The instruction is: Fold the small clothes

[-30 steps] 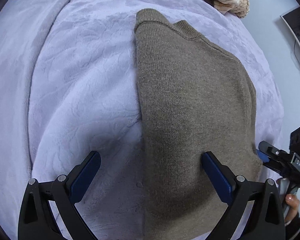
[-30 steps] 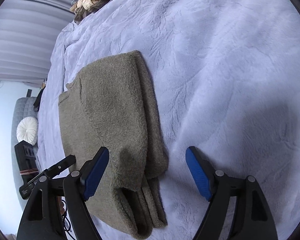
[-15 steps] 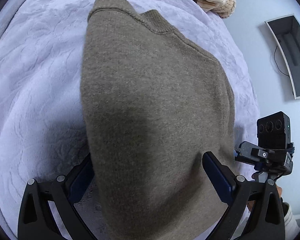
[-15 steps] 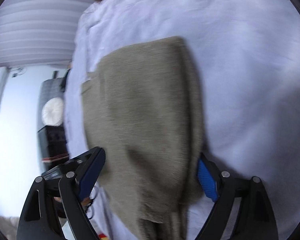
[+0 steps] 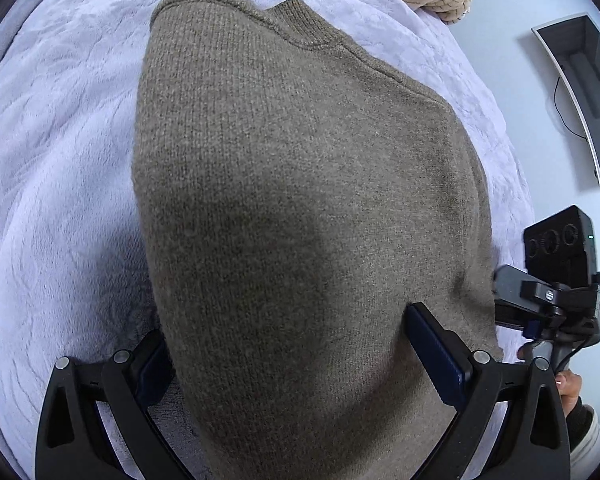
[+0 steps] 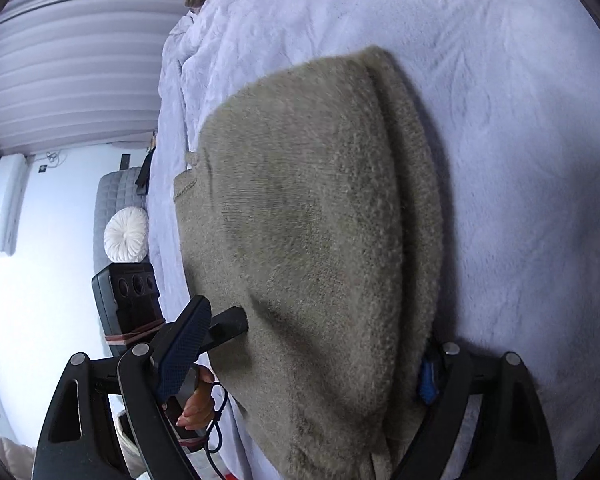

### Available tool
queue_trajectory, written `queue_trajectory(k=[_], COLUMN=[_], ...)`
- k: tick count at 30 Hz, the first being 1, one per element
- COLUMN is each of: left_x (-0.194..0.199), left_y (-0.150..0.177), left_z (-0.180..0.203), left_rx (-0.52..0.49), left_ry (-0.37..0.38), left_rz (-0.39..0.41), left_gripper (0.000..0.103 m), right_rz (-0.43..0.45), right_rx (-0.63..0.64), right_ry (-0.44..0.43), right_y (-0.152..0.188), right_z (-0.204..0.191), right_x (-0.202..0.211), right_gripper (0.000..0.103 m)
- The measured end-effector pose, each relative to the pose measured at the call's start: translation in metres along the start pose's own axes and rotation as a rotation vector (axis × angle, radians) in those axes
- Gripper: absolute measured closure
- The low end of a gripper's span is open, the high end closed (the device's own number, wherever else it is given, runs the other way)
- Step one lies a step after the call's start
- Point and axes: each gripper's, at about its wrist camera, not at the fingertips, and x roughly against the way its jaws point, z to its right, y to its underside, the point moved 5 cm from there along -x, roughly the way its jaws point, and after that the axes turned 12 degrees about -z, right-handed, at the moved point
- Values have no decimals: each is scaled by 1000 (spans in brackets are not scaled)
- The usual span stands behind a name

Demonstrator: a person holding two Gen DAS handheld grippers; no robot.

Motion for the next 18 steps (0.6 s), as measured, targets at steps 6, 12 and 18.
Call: queue_trajectory(k=[6,12,18], left_x=[-1,0,-2], left_y=[0,2,1], left_z=[0,-1,2], left_rx=[-1,-1,-1], left_ry=[-3,-9,-9], left_rz=[5,10,11], left_gripper=[1,1,1], right_rz=[134,75,-71], right_rx=[-23,-100,8], right_ry=[39,-93,-109], right_y=[12,9,0], right_z=[14,35,2], right_x=[51,46,-8], right_gripper=[14,14,14])
